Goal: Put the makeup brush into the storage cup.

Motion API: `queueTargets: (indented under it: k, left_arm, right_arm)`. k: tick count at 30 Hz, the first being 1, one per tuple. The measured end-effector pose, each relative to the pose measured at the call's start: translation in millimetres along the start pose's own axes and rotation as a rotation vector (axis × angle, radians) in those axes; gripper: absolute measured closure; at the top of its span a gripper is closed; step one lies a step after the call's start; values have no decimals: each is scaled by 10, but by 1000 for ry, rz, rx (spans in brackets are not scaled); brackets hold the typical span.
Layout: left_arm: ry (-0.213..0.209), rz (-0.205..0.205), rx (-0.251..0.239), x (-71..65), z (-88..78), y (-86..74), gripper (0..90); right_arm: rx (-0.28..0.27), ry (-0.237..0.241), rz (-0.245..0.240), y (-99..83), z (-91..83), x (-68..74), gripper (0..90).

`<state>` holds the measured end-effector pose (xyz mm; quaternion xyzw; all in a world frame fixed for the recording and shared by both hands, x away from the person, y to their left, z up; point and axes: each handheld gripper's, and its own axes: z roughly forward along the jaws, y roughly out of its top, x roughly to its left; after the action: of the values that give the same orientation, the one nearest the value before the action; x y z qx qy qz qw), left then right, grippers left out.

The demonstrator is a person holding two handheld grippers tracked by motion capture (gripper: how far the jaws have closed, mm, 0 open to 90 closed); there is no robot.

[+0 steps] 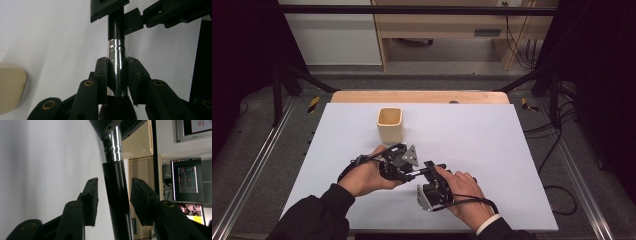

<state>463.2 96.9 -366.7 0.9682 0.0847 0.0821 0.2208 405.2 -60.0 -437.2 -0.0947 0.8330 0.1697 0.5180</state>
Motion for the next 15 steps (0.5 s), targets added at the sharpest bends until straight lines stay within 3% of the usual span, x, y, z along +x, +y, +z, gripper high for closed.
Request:
queueTargets:
  k: [3, 5, 15]
  left_arm:
    - [-1, 2, 3, -2, 2, 0, 711]
    - [-2, 1, 6, -1, 5, 1, 711]
    - [-8, -3, 7, -7, 19, 8, 710]
  right_arm:
    - [-9, -2, 10, -2, 1, 15, 630]
    - [-13, -4, -11, -1, -8, 20, 657]
    - [-34, -6, -26, 5, -24, 36, 718]
